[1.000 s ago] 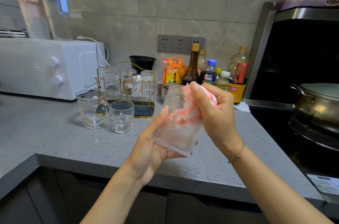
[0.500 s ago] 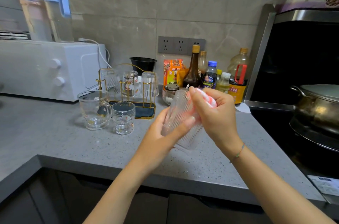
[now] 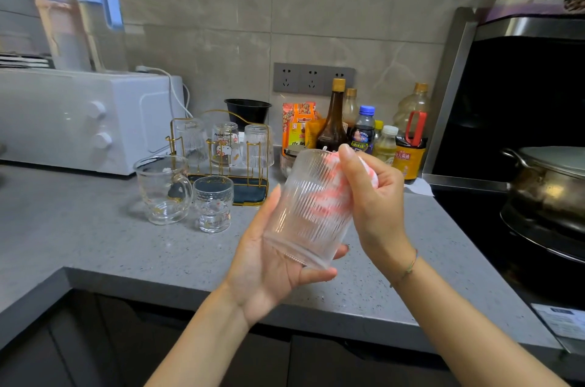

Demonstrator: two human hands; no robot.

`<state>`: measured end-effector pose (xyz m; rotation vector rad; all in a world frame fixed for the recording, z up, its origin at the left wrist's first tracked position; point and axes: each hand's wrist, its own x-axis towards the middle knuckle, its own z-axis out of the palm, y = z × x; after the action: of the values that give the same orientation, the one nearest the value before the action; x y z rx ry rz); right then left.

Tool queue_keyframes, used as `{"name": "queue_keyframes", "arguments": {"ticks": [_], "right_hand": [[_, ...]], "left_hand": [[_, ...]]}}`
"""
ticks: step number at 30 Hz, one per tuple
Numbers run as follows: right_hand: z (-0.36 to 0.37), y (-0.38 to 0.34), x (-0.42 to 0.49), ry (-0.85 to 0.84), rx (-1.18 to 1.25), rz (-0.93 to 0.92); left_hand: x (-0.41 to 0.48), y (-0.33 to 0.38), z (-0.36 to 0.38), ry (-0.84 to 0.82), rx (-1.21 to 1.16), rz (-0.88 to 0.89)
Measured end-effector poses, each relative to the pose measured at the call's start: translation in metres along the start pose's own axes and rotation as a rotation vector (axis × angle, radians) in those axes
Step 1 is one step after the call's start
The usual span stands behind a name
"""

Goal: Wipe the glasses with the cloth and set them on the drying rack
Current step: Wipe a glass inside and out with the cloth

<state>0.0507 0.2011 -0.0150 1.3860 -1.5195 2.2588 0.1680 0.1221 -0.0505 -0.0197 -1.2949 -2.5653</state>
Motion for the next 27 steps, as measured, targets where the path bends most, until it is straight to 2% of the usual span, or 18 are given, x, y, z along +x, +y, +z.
{"name": "queue_keyframes", "arguments": {"ticks": [5,8,12,16,20,22,25,27], "right_hand": [[-0.002,-0.004,0.004,0.012,-0.032,0.056],[-0.002,-0.004,0.006,-0.003,-0.103,0.073],[-0.002,-0.002,0.007,0.022,-0.176,0.050],[-0.001,-0.001,0.007,0.020,-0.224,0.016],[-0.003,0.001,0.004,-0.028,-0.148,0.012],[-0.004,0.002,0.002,-0.015,-0.051,0.049],[-0.008,0.005,0.001,-0.007,0.074,0.184],[-0.009,0.007,0.000,-0.034,0.083,0.280]], "left_hand": [[0.009,0.004,-0.007,0.040,0.125,-0.033],[0.012,0.008,-0.009,0.048,0.282,-0.020],[0.014,0.009,-0.005,0.143,0.561,0.105],[0.016,0.007,0.002,0.160,0.610,0.204],[0.013,0.005,-0.002,0.124,0.477,0.127],[0.014,0.002,-0.008,0.062,0.260,0.011],[0.016,0.001,-0.012,-0.216,-0.213,-0.227],[0.018,0.000,-0.018,-0.254,-0.338,-0.285]]}}
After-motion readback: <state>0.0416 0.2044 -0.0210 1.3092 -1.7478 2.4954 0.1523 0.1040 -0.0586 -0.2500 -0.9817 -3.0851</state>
